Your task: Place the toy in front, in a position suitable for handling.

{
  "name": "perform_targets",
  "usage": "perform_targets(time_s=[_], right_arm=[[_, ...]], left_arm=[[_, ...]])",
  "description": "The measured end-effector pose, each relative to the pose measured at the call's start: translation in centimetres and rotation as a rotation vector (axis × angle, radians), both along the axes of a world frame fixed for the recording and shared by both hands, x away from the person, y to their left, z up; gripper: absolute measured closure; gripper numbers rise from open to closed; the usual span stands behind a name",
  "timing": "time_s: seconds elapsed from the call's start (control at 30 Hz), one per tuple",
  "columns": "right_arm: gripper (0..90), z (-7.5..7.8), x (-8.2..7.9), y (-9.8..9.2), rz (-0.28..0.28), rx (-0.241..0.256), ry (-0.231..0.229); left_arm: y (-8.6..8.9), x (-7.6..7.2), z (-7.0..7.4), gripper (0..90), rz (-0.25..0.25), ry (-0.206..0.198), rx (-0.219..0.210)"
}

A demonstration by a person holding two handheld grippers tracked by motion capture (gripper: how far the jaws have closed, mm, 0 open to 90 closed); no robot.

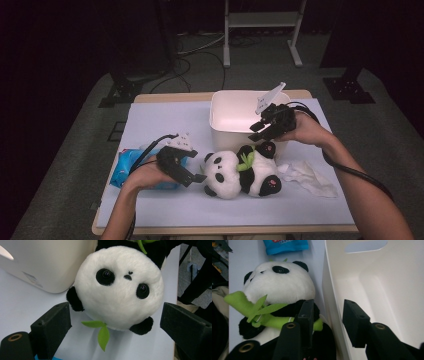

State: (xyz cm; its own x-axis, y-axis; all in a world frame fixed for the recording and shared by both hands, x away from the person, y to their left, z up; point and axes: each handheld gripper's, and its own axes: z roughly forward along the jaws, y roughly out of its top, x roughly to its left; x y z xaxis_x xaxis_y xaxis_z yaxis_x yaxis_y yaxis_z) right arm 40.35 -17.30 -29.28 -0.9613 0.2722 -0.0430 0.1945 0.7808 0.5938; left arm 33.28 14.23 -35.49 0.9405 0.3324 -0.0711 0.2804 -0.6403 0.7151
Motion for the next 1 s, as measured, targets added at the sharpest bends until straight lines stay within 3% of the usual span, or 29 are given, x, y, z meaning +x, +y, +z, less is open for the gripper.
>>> perform_targets(time_s=[0.23,0.47,0.77,1.0], right_arm=[[56.6,0.6,-1.5,-0.6,0.017,0.035,0.013],[52.3,0.2,-2.7,-0.5,0.047,0.046,0.037],[47.4,-0.5,-3.7,0.3,0.091,0.040,0.066],[38.5,-1.3,-4.9,1.3,0.111,0.011,0.091]], left_arm=[[-0.1,0.1,0.0,8.8,-0.001,-0.001,-0.003],[-0.2,0.3,0.1,8.8,-0.003,0.002,0.001],[0.0,0.4,0.0,8.8,0.001,0.009,-0.001],[0.1,0.3,-0.1,8.8,0.005,0.010,0.000]])
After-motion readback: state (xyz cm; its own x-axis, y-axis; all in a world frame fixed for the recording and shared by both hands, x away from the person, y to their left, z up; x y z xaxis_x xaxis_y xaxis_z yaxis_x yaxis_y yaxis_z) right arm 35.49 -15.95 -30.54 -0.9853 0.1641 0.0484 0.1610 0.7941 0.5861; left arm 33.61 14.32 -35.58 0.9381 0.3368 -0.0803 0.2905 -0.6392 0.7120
